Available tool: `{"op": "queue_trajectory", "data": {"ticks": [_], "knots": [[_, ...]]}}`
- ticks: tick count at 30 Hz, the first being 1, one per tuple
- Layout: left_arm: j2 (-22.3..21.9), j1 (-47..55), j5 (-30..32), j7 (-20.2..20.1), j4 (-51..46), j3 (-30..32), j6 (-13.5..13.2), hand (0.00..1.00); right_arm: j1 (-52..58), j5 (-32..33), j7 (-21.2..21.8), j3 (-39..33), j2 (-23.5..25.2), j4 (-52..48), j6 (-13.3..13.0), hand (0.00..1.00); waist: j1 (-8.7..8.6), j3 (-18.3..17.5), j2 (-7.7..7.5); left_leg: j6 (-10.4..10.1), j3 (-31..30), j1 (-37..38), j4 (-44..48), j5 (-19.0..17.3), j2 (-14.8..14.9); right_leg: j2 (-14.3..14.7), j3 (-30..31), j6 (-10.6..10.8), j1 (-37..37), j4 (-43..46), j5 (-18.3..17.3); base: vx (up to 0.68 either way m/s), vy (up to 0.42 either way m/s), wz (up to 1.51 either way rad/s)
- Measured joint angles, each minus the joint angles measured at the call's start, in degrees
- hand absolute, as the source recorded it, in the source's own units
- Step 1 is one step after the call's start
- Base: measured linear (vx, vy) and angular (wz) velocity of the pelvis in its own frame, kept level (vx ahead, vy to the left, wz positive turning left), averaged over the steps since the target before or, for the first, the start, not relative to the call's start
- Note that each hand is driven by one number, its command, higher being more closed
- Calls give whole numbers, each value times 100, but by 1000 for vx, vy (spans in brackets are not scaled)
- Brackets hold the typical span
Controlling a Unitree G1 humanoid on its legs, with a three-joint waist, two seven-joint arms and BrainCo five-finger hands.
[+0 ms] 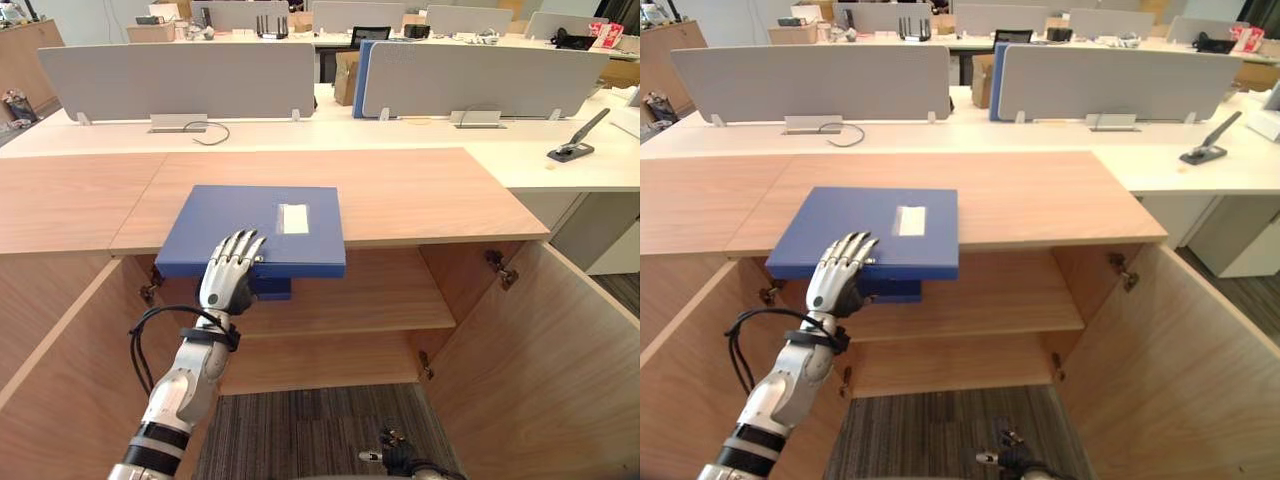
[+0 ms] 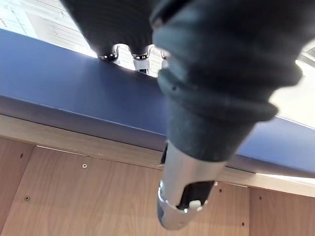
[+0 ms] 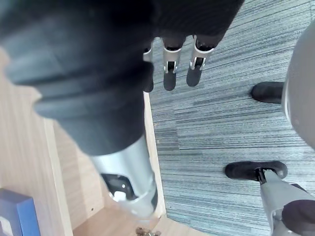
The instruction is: Walk over to the cabinet, pick up the folder, carry it to the office cabinet, place the folder inside the office cabinet, then close the office cabinet door
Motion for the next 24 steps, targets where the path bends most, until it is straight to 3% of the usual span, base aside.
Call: {"op": "queue_trajectory", "data": {"ticks": [16, 17, 24], "knots": [[455, -314, 329, 182, 111, 216, 185, 0, 260, -57, 85, -447, -261, -10, -81, 0, -102, 40, 73, -64, 106, 89, 23, -93, 22, 8, 312, -6, -2, -144, 113, -10, 4, -11], [455, -313, 351, 187, 111, 203, 186, 100, 244, -56, 86, -441, -251, -4, -75, 0, -94, 41, 74, -62, 91, 89, 22, -93, 14, 4, 300, -5, -1, -144, 114, 0, 0, 0], [422, -528, 349, 450, 697, 69, 134, 100, 186, -53, -41, -469, -245, 44, -57, 0, -80, 43, 82, -59, 1, 133, -1, -92, 6, 2, 243, -5, 60, -142, 113, -25, 3, 3]]}}
